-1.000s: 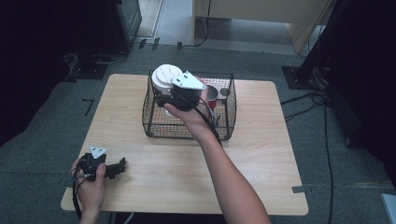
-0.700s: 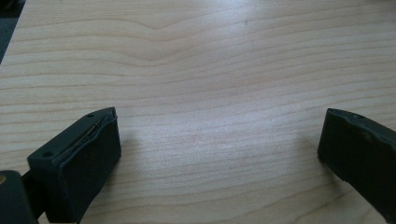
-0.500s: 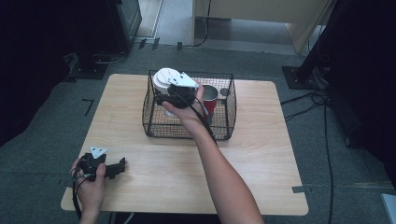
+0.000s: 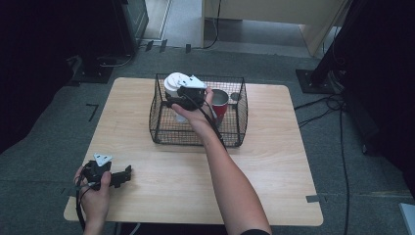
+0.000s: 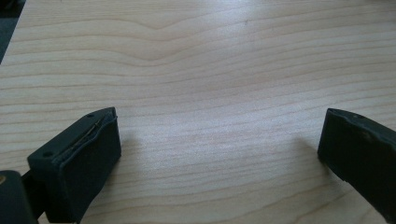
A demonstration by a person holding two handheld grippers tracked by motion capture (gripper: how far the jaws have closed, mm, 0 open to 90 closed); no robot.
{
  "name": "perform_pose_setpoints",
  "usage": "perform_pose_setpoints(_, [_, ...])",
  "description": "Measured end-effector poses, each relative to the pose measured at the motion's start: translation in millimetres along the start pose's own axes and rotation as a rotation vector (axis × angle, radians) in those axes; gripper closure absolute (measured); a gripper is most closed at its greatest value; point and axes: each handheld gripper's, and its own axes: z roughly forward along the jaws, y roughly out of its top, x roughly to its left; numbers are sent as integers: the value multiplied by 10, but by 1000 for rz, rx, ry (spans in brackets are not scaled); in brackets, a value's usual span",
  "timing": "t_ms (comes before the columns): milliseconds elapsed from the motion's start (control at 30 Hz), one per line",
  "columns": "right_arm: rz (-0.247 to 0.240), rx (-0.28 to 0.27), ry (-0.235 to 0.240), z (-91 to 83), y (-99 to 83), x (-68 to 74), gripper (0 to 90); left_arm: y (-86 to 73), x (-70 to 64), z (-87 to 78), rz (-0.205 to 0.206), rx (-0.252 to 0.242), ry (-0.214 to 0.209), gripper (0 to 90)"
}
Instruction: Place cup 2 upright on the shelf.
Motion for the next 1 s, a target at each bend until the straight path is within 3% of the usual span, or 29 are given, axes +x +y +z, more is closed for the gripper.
perform_pose_setpoints(233, [13, 22, 19, 141, -36, -73, 162, 0, 0, 0, 0, 0, 0, 1])
perform_pose_setpoints(367, [-17, 34, 24, 212, -61, -79, 162, 0, 0, 0, 0, 0, 0, 1])
perform_pose_setpoints(500, [-14, 22, 37, 279, -97, -104, 162, 0, 0, 0, 0, 0, 0, 1])
perform_pose_setpoints(667, [-59, 31, 23, 359, -160, -125, 162, 0, 0, 0, 0, 0, 0, 1])
perform_pose_setpoints(1000, [-58, 70, 42, 420, -223, -178, 162, 0, 0, 0, 0, 1, -1, 1])
